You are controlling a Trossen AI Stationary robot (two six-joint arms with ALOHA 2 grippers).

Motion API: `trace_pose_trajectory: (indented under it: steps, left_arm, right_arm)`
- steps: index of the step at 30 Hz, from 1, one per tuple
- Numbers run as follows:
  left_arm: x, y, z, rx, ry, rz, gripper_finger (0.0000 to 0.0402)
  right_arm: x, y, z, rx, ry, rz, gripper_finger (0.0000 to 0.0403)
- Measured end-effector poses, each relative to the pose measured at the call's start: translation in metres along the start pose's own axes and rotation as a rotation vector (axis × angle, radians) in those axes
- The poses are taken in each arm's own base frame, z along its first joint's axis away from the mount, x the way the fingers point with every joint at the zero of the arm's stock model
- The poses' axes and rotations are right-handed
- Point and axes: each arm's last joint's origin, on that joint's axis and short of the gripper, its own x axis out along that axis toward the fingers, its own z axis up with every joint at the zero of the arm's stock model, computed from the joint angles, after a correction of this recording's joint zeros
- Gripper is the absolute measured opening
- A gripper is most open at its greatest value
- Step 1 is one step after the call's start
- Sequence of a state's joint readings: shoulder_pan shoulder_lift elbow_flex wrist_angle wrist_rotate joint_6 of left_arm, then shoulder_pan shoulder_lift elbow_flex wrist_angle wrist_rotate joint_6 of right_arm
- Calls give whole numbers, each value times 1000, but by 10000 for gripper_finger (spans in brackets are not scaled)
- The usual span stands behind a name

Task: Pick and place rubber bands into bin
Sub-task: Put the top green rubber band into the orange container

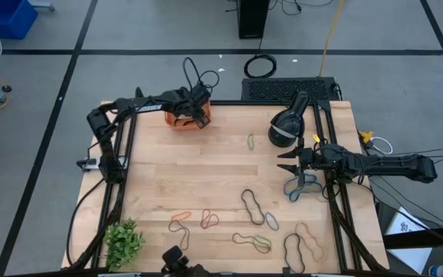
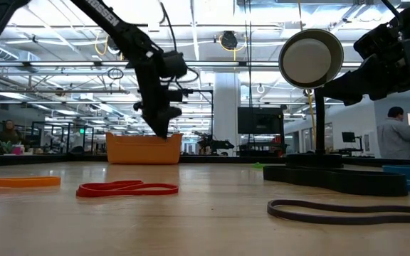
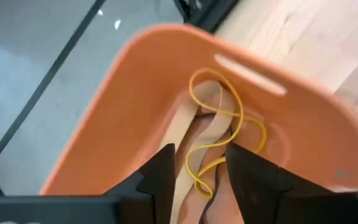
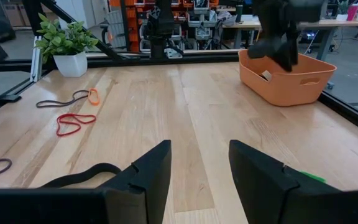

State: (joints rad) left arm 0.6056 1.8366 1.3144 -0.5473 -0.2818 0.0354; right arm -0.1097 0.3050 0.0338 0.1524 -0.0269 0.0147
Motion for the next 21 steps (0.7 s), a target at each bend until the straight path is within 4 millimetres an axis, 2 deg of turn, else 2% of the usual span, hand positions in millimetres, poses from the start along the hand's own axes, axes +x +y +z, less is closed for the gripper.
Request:
trace_pose_trajectory:
  steps: [7,12,16,21]
  left_arm:
    - [-60,10,13,-101,-204,-35,161]
    - [-102,12,18,-125,-366,-128,161]
    - [-122,7,22,-91,-469,-218,161]
    - [-129,-17,27,104,-564,-377,161]
  right_arm:
    - [0,0,0,0,0,0,155]
    - [0,0,0,0,0,0,155]
    - [0,0,0,3,0,0,155]
    - [0,0,0,3,0,0,155]
